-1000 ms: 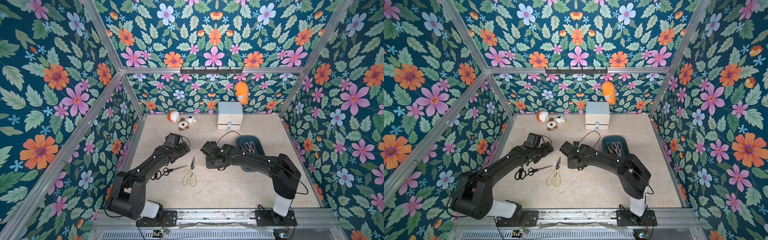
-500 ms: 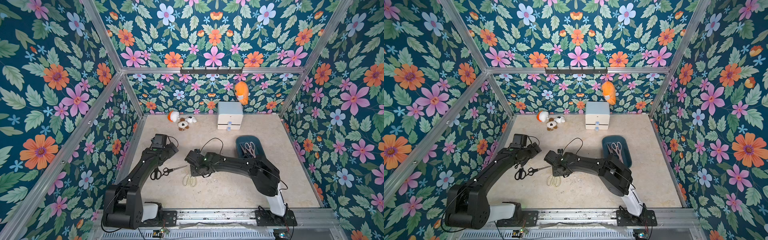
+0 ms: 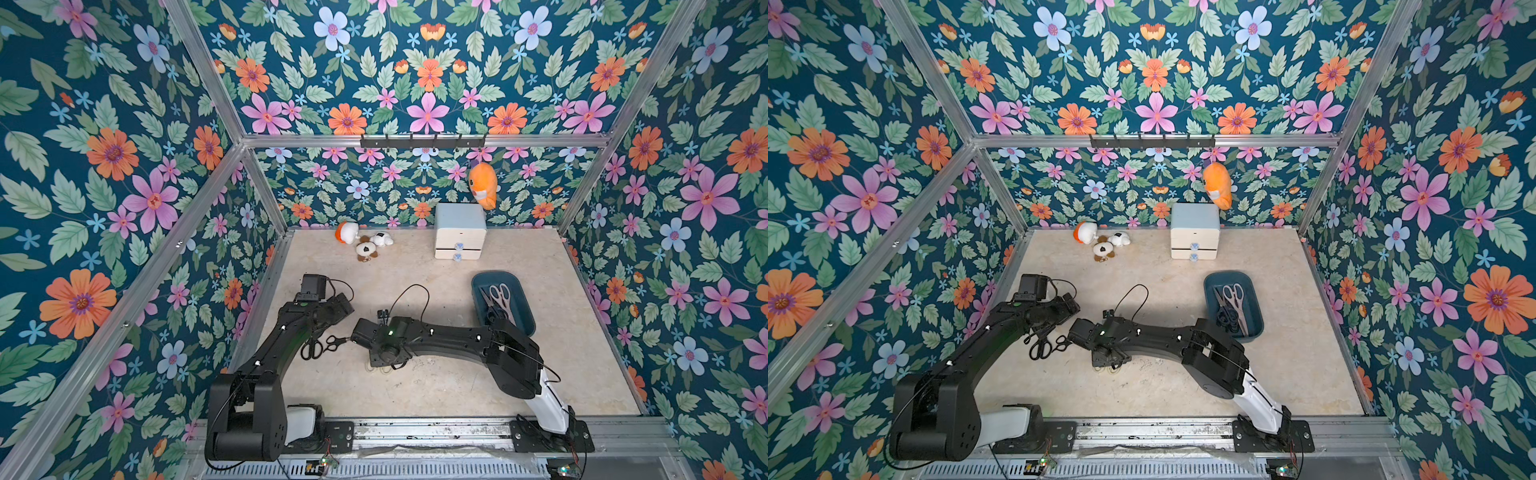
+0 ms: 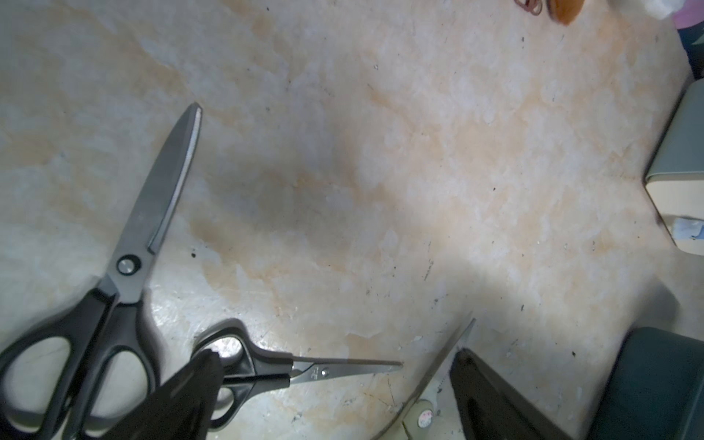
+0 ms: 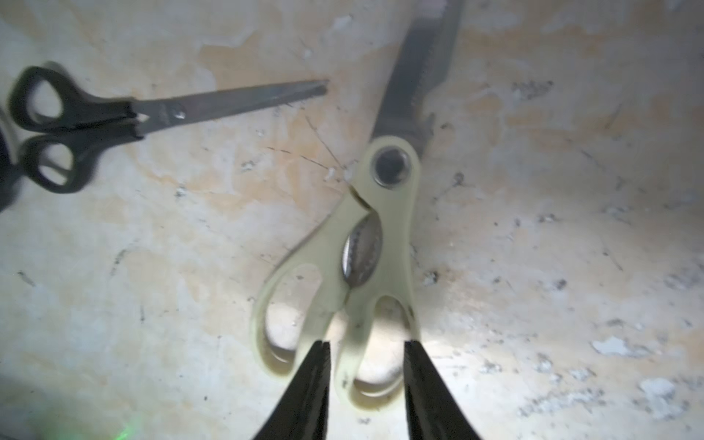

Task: Put the scissors into the storage box
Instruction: Pick up the scissors from the center of the board.

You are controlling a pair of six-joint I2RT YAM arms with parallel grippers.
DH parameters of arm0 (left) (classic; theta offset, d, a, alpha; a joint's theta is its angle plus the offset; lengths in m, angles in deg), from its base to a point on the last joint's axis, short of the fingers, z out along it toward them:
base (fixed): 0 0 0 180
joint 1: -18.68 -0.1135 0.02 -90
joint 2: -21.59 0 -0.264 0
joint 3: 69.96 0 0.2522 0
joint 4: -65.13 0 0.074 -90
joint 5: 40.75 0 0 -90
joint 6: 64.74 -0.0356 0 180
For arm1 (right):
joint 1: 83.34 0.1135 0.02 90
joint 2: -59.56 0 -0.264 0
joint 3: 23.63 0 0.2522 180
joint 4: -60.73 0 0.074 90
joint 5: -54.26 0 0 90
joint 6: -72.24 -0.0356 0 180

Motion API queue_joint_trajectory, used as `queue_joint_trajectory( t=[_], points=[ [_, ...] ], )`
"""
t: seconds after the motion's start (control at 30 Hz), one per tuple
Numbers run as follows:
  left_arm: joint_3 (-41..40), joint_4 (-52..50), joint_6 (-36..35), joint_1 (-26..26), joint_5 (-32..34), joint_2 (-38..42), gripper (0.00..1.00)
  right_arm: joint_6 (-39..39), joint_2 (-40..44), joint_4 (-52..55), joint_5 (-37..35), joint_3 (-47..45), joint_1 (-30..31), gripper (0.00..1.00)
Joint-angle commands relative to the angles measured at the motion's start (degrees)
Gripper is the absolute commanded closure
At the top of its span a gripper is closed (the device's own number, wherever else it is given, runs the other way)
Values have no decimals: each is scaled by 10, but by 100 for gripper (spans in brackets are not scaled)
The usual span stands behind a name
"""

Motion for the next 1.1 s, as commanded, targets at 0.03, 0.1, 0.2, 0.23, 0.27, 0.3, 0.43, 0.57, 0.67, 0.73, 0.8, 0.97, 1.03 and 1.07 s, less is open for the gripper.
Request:
queue_joint_trajectory(
  t=[0.03, 0.1, 0.2, 0.23, 0.27, 0.3, 0.43, 0.57, 0.67, 0.73, 0.8, 0.97, 1.03, 1.07],
  points=[
    [-12, 8, -6, -2, -2, 8, 1, -18, 11, 24, -21, -16, 1, 65],
    [-15, 8, -6, -3, -2, 8, 1, -18, 11, 23, -21, -19, 0, 66],
    [-17, 6, -6, -4, -4, 9, 1, -13, 8, 12, -16, -22, 0, 66],
    [-17, 5, -6, -4, -2, 10, 1, -11, 5, 11, -15, -19, 0, 66],
    [-16, 4, -6, -4, -1, 12, 1, -10, 2, 11, -15, -16, 0, 66],
    [-15, 3, -8, -5, 1, 13, 1, -8, -1, 10, -14, -13, 0, 67],
    [-10, -4, -14, -7, 7, 16, 1, -8, -9, 10, -13, -10, 0, 69],
    [-7, -9, -16, -9, 8, 17, 1, -8, -18, 11, -10, -5, 0, 73],
    [-7, -10, -17, -10, 8, 20, 1, -9, -21, 9, -8, -5, 0, 75],
    [-8, -11, -17, -10, 7, 21, 1, -9, -26, 10, -5, -4, 0, 76],
    [-10, -11, -16, -10, 7, 22, 1, -10, -30, 12, -5, -4, 1, 77],
    [-12, -12, -17, -10, 7, 27, 1, -14, -36, 10, -3, -13, 0, 80],
    [-13, -13, -17, -10, 7, 28, 1, -14, -37, 10, -3, -16, 1, 82],
    [-14, -13, -17, -10, 7, 29, 1, -15, -37, 10, -4, -17, 0, 83]
  ],
)
